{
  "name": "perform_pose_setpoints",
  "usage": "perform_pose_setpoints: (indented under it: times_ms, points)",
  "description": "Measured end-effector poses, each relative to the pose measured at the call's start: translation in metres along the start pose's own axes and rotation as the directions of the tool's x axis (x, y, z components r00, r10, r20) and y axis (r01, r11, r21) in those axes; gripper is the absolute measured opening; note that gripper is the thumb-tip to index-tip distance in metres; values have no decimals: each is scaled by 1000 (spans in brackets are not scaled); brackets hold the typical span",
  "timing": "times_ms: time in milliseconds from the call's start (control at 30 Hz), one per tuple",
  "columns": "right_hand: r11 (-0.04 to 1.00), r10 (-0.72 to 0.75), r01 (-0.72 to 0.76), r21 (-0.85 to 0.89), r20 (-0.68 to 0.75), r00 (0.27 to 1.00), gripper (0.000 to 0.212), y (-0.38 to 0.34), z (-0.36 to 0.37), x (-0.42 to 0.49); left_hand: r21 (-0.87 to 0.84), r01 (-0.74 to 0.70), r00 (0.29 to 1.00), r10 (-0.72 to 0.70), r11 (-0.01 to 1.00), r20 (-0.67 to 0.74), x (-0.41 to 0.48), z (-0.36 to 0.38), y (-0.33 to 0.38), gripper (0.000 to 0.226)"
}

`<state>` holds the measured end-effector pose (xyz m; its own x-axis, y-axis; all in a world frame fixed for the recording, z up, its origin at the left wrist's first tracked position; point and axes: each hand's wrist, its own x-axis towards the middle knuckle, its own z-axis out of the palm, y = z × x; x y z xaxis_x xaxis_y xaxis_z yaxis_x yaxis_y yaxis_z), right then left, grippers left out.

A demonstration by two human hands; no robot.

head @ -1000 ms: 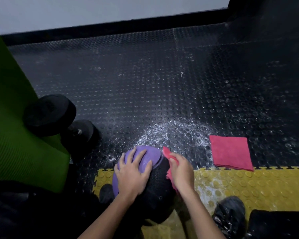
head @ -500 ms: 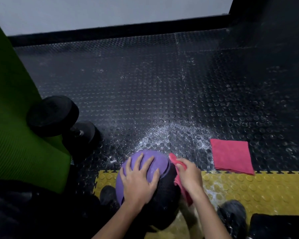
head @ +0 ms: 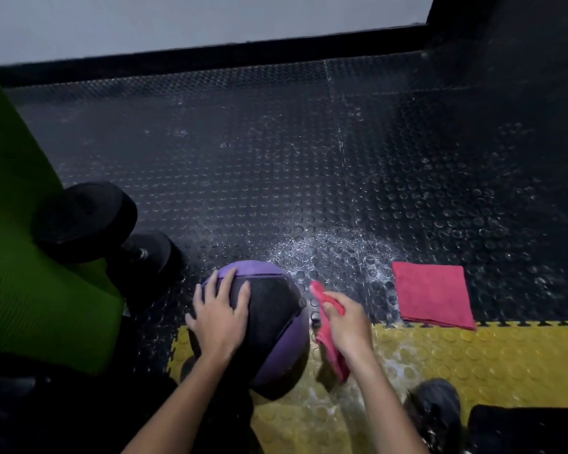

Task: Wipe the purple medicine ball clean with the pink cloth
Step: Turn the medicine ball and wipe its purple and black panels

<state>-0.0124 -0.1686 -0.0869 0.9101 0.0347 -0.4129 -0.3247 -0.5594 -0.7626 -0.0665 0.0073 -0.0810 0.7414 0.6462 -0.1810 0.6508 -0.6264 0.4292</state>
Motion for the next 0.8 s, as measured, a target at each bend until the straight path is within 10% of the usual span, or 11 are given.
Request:
perform_pose_setpoints:
  times_ms: [233,433,633,800]
  points:
    - [856,-506,501,-128,-8,862,28,-33,60,-15,23,-16,997,18,1000,-69,12,2,1,72]
    - [999,-31,31,-16,42,999,24,-21,34,33,62,-16,997,21,998,-73,7,3,5,73]
    - [895,-410,396,-207,-28,912,30,-35,56,-8,67,8,999,-4,998,-53,6,4,7,65]
    - [995,-67,70,-68,45,997,27,-35,40,34,60,10,999,-7,998,-41,7,4,3,49]
